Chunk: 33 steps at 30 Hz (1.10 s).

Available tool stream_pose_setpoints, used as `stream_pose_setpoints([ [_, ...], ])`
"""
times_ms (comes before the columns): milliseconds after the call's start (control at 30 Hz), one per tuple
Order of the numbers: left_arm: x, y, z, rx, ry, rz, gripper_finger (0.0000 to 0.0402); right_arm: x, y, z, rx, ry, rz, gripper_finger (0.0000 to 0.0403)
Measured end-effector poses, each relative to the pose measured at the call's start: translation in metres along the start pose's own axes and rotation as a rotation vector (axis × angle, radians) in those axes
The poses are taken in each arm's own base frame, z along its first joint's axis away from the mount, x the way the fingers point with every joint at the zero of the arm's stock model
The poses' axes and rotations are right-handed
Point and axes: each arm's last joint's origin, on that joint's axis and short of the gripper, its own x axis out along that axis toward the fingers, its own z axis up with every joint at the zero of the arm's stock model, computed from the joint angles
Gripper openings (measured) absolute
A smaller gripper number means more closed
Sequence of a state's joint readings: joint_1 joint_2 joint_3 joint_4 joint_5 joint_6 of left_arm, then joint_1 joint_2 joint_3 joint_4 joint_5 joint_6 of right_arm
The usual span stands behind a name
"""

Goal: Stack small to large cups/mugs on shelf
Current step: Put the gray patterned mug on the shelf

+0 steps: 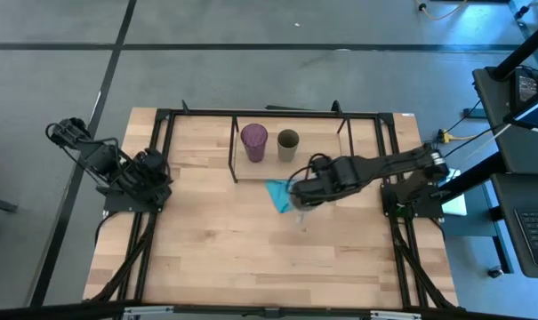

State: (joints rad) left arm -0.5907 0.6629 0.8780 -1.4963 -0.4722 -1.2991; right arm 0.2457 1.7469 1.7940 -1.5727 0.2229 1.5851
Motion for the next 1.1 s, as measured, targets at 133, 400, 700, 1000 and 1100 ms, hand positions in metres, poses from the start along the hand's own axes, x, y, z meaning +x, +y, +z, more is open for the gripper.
stream_pose_setpoints([
  [133,-0.001,0.001,0.001,-0.006,-0.021,-0.006,0.006,-0.001,-0.028,0.003,0.029,0.006,-0.013,0.0014],
  [400,-0.001,-0.001,0.002,0.005,-0.052,-0.028,0.006,0.003,-0.069,0.021,0.073,-0.055,-0.025,0.0014],
  [700,-0.001,-0.005,0.004,-0.022,-0.094,-0.063,0.006,0.021,-0.087,0.054,-0.006,-0.066,0.001,0.0014],
  [1000,-0.002,-0.007,0.005,-0.035,-0.1,-0.082,0.006,0.036,-0.099,0.096,-0.102,-0.087,0.057,0.0014],
  [1100,-0.002,-0.009,0.006,-0.045,-0.104,-0.095,0.006,0.043,-0.105,0.111,-0.115,-0.083,0.063,0.0014],
])
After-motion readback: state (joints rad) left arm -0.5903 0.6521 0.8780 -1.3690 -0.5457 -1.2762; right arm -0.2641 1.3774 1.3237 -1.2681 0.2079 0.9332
